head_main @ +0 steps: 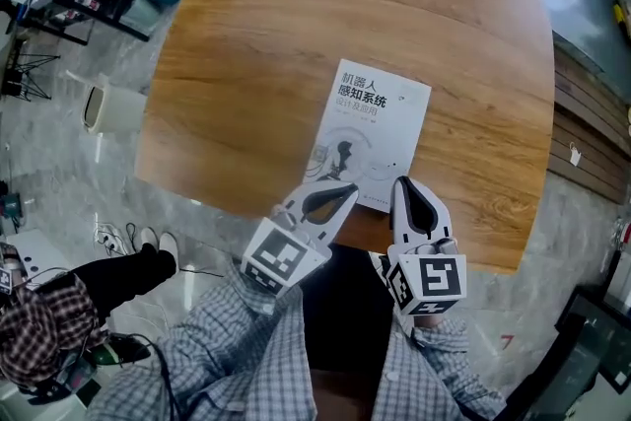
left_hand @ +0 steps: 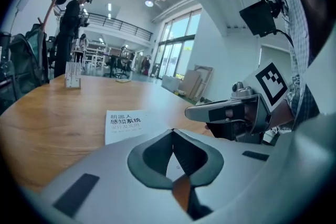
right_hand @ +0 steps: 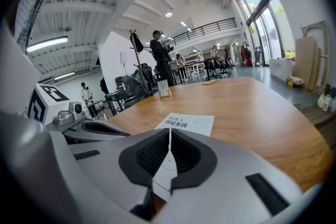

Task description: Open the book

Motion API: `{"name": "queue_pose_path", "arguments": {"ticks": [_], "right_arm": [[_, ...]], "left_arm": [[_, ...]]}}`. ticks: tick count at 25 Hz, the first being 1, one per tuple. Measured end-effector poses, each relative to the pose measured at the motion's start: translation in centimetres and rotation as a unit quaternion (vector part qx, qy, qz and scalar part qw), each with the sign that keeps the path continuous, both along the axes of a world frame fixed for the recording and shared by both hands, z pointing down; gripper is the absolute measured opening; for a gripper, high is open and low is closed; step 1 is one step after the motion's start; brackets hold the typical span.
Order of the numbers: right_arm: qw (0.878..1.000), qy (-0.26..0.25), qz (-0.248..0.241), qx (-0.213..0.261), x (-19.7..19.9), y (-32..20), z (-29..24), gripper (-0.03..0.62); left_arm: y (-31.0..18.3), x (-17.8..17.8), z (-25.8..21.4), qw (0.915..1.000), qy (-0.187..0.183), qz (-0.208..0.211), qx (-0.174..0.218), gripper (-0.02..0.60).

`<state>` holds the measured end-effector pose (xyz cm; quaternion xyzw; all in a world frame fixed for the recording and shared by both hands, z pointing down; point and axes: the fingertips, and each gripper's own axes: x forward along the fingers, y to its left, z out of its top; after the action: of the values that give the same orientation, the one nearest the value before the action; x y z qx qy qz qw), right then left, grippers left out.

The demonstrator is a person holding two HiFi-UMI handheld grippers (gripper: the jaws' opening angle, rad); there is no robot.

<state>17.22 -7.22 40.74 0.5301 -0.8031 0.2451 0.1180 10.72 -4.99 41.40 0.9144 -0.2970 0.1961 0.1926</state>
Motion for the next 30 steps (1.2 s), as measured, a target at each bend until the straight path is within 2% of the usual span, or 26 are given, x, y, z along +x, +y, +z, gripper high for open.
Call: {"name": "queue_pose_path", "arguments": {"ticks": [6, 9, 11, 13, 14, 18, 24, 27, 30], "right_arm": [[0.998, 0.009, 0.039, -0.040, 1.3, -1.6, 4.2, 0.021], [0.996, 0.016, 0.064, -0.062, 2.6, -1.8, 6.5, 0.023], [0.994, -0.003, 0.080, -0.079, 3.1, -1.5, 7.4, 0.028], [0.990, -0.039, 0.093, -0.095, 3.1, -1.4, 7.9, 0.115], [0.989, -0.049, 0.097, -0.102, 3.0, -1.4, 8.1, 0.118], [0.986, -0.045, 0.100, -0.124, 3.0, -1.1, 8.9, 0.118], [0.983, -0.034, 0.090, -0.156, 2.8, -1.3, 10.3, 0.118], [0.979, -0.024, 0.086, -0.181, 2.5, -1.4, 10.9, 0.118], [0.972, -0.055, 0.097, -0.206, 2.4, -1.4, 11.4, 0.103]], "left_arm": [[-2.0, 1.2, 2.7, 0.9987, -0.006, 0.049, 0.009, 0.000], [-2.9, 1.4, 4.1, 0.9986, -0.010, 0.051, 0.003, 0.000], [-3.4, 1.6, 4.5, 0.9991, -0.003, 0.043, -0.001, 0.000], [-4.1, 1.9, 4.8, 0.9995, 0.003, 0.033, -0.004, 0.000], [-4.4, 2.0, 5.0, 0.9995, 0.002, 0.031, -0.004, 0.000], [-4.7, 2.7, 5.7, 0.9994, -0.016, 0.031, 0.003, 0.000], [-4.4, 3.6, 6.4, 0.9956, -0.071, 0.056, 0.024, 0.000], [-4.2, 3.8, 6.7, 0.9945, -0.080, 0.057, 0.035, 0.000], [-4.1, 3.9, 6.9, 0.9946, -0.075, 0.061, 0.037, 0.000]]}}
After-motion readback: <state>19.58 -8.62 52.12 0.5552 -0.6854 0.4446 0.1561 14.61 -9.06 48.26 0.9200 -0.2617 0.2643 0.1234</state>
